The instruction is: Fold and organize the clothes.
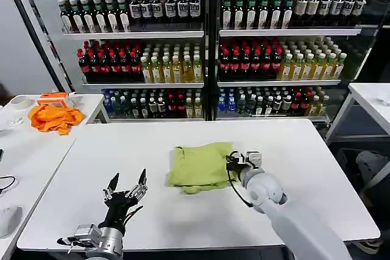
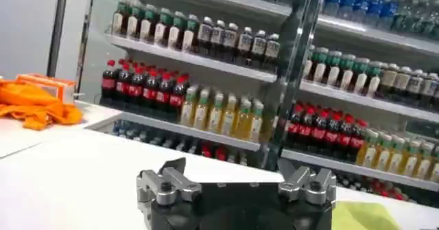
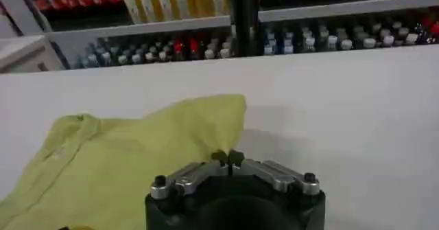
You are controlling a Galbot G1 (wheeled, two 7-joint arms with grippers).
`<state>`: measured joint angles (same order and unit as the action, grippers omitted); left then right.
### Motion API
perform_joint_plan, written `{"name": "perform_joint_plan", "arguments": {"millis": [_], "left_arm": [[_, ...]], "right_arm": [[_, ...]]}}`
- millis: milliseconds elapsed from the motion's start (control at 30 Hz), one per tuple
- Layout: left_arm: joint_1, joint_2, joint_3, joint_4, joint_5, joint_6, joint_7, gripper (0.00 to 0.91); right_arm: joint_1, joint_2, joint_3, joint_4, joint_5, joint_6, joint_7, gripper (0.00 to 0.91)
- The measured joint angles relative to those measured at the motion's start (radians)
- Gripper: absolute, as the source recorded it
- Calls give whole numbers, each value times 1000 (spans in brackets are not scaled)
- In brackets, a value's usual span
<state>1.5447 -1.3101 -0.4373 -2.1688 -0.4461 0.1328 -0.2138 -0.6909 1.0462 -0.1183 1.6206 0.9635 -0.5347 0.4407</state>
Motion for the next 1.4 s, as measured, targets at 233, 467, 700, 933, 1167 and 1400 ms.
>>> {"name": "perform_joint_plan", "arguments": {"millis": [233,467,700,933,1167,1400], "left_arm": [[11,11,4,-6,18,-4,8,907],[22,17,17,-10,91,-29,25,907],[37,18,31,-21,175,-52,37,907],[32,33,43,-16,239,-49,51,907],[22,60,30,-7,276,-29,57,907],[30,94,-2,-13,294,-22,61,907]], "right_arm": [[-14,-29,40,-6,-121,19,-92,907],[-115,-45,115,57,-318,179,-120,907],[-340,-54,257,204,-474,326,-149,907],[-576,-32,419,336,-543,410,-176,907],[-714,-14,538,379,-578,481,-193,907],[-788,-14,614,385,-604,530,-206,907]]}}
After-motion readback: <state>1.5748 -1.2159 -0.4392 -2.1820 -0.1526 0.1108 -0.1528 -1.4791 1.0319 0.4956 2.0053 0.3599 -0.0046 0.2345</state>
